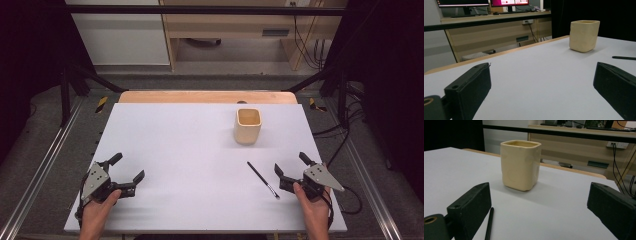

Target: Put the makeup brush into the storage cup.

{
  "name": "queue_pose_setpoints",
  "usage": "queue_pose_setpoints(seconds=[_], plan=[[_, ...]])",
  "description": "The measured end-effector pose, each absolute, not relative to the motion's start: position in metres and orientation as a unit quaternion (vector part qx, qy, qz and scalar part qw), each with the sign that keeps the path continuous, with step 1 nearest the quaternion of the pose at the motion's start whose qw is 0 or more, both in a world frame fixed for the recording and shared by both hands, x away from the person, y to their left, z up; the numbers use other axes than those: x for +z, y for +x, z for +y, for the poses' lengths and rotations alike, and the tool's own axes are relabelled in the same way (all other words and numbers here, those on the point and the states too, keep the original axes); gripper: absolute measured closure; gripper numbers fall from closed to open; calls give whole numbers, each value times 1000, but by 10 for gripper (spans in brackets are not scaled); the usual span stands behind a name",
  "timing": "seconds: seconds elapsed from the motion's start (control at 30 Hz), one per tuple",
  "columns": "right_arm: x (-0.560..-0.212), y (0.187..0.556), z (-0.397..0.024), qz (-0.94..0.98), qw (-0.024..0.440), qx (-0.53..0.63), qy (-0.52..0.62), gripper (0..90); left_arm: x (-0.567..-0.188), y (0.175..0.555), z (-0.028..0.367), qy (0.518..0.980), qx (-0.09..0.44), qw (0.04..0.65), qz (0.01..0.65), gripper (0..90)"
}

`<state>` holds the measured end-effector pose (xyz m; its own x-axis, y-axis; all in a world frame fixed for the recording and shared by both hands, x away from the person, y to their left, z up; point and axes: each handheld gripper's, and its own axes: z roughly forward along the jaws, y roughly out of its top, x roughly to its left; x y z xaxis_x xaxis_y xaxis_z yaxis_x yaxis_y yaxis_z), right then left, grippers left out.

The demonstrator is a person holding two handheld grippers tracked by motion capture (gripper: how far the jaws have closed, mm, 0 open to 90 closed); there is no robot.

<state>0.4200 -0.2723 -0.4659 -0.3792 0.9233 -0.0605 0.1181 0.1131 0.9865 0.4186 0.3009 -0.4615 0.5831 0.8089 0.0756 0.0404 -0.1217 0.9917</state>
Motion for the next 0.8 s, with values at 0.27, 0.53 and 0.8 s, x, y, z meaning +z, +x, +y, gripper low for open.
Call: queue_pose_setpoints(seconds=[0.27,0.53,0.8], plan=[[-463,418,-268,643,383,514,419,49,-460,418,298,680,332,577,306,13],[-444,421,-250,724,342,424,423,33,-459,416,297,687,336,573,297,13],[-424,421,-247,761,309,390,416,45,-458,416,296,688,335,573,295,13]])
